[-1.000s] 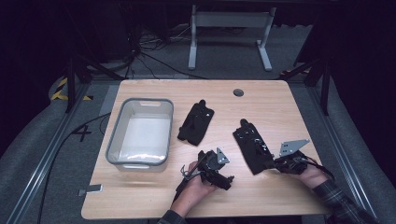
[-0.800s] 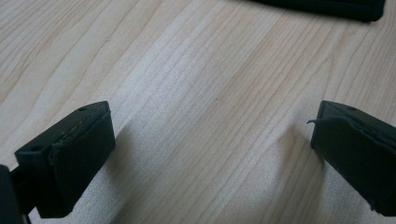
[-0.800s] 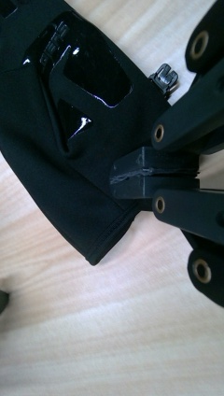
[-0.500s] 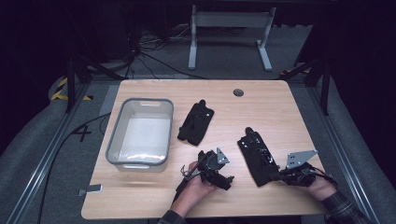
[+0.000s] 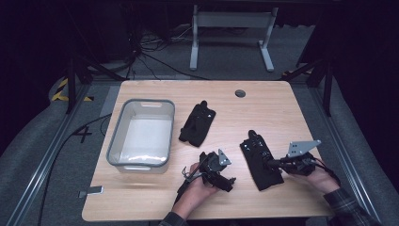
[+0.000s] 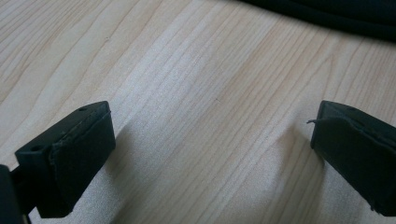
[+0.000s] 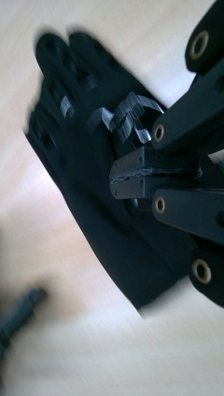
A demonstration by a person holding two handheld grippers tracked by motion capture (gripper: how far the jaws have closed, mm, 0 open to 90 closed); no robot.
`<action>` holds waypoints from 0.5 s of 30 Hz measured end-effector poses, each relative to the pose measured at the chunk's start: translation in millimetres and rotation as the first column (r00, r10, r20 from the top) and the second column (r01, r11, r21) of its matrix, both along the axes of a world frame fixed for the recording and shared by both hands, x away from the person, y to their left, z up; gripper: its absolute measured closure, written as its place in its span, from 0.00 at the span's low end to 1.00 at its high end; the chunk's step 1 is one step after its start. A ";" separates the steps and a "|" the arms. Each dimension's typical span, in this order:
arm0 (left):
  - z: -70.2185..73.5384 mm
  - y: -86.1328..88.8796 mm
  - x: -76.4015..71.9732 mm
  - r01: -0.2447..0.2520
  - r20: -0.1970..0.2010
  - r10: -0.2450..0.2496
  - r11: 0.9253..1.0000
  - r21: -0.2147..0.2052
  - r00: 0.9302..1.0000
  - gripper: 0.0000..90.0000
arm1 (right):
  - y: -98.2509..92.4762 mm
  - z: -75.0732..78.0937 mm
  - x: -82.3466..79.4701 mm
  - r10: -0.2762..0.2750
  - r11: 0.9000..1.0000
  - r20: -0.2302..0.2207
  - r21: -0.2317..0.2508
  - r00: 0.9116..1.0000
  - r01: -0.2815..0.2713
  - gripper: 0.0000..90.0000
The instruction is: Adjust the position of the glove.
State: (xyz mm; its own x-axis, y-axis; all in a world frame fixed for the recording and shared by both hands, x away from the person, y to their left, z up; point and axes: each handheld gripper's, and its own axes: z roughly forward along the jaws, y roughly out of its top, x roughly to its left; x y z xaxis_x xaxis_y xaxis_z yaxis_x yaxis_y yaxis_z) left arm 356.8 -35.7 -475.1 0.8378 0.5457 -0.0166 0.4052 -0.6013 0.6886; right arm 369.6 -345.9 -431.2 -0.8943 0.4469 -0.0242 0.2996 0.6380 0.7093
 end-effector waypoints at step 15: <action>-0.1 -0.2 -0.1 -0.003 0.000 0.003 1.000 -0.003 1.000 0.00 | 12.2 -16.4 63.9 -0.062 0.997 -0.013 -0.050 0.998 0.061 1.00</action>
